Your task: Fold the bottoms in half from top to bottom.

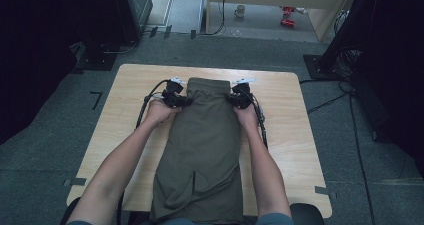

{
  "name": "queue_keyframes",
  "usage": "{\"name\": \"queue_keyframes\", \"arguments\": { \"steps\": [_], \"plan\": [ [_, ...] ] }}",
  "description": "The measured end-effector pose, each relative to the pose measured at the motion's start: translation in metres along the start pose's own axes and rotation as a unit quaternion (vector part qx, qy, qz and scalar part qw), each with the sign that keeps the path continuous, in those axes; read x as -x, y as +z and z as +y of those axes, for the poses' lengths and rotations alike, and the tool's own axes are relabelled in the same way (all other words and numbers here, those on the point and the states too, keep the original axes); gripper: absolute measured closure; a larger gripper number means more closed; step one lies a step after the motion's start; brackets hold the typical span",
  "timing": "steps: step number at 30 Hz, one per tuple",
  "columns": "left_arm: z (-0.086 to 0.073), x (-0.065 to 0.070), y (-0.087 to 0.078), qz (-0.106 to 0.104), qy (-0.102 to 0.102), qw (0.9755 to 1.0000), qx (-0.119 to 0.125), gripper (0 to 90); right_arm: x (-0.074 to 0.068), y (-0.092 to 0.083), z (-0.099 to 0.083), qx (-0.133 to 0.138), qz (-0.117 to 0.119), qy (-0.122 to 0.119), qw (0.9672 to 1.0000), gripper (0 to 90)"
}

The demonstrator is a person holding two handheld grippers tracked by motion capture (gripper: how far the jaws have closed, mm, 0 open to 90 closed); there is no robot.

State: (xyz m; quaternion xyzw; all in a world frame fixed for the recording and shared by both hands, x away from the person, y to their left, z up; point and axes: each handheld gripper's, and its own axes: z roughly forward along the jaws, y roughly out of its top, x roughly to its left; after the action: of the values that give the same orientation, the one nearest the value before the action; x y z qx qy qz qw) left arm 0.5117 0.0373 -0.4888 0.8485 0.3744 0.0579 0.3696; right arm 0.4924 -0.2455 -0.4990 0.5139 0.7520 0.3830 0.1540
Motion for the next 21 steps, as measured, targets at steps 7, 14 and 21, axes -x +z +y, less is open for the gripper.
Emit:
{"name": "queue_keyframes", "arguments": {
  "steps": [7, 14, 21],
  "plan": [
    [0.021, -0.007, -0.007, -0.007, -0.022, 0.9997, 0.012, 81.1, 0.004, -0.008, 0.029, -0.008, 0.006, -0.008, 0.9999, 84.8],
    [0.073, -0.011, -0.046, 0.012, 0.007, 0.9976, 0.068, 81.1, 0.005, -0.037, 0.084, 0.028, -0.001, -0.034, 0.9990, 84.8],
    [0.089, -0.002, -0.079, 0.033, 0.037, 0.9908, 0.126, 80.9, -0.010, -0.075, 0.114, 0.097, -0.024, -0.080, 0.9918, 84.7]
  ]
}}
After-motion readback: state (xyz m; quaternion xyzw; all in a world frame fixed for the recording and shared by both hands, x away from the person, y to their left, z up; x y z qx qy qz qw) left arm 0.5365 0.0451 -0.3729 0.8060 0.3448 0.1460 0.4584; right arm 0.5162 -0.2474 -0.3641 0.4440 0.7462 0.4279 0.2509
